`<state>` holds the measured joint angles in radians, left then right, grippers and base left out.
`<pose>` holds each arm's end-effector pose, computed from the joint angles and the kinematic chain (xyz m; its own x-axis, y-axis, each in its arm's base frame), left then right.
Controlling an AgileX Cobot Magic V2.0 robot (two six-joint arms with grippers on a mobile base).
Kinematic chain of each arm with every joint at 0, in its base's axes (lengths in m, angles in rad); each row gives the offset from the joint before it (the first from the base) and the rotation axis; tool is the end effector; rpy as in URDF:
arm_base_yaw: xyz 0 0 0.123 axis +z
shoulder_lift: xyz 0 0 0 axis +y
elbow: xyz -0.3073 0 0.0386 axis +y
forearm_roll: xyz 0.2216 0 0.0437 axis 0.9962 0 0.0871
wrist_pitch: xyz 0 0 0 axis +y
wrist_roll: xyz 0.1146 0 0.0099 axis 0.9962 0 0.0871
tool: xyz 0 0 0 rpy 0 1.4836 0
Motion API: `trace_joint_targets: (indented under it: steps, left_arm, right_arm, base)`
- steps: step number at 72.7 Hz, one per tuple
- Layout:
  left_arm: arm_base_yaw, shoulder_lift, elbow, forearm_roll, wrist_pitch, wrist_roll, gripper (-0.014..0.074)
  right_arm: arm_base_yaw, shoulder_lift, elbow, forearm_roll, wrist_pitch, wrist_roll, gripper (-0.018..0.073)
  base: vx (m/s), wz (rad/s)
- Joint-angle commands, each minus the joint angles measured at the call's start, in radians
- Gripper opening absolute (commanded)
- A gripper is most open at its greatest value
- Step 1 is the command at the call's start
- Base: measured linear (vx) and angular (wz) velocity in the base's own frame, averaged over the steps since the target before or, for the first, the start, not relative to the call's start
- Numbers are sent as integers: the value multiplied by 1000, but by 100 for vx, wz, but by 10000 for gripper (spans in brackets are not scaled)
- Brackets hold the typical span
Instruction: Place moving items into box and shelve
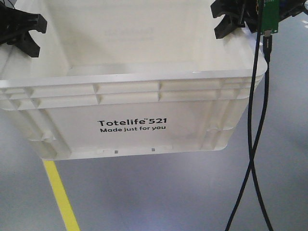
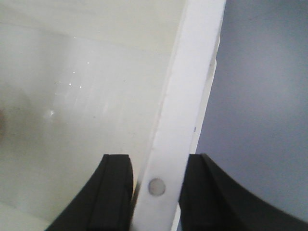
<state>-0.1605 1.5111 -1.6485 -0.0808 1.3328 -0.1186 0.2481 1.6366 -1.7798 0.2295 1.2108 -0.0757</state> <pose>0.2798 -0.0544 0.4031 -0.9013 0.0073 -0.4331 0.0709 0.9889 -0.1308 0.3188 0.1060 0.4091 -0.8027 -0.1969 -0.5629 -0.3512 0.9189 0.1794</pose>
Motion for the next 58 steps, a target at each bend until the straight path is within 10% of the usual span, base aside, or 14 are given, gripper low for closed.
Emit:
trace_joint_targets:
  steps: [1,58]
  left_arm:
    - [-18,-53,-38,-157,-128,18,-3]
    - [-18,-53,-38,-156,-75,18,-3]
  right_arm:
    - [16,-60,-41,168,-93,-31,-4]
    - [16,-60,-41,165,-89,-31,-4]
  base:
    - [7,82]
    - [17,55]
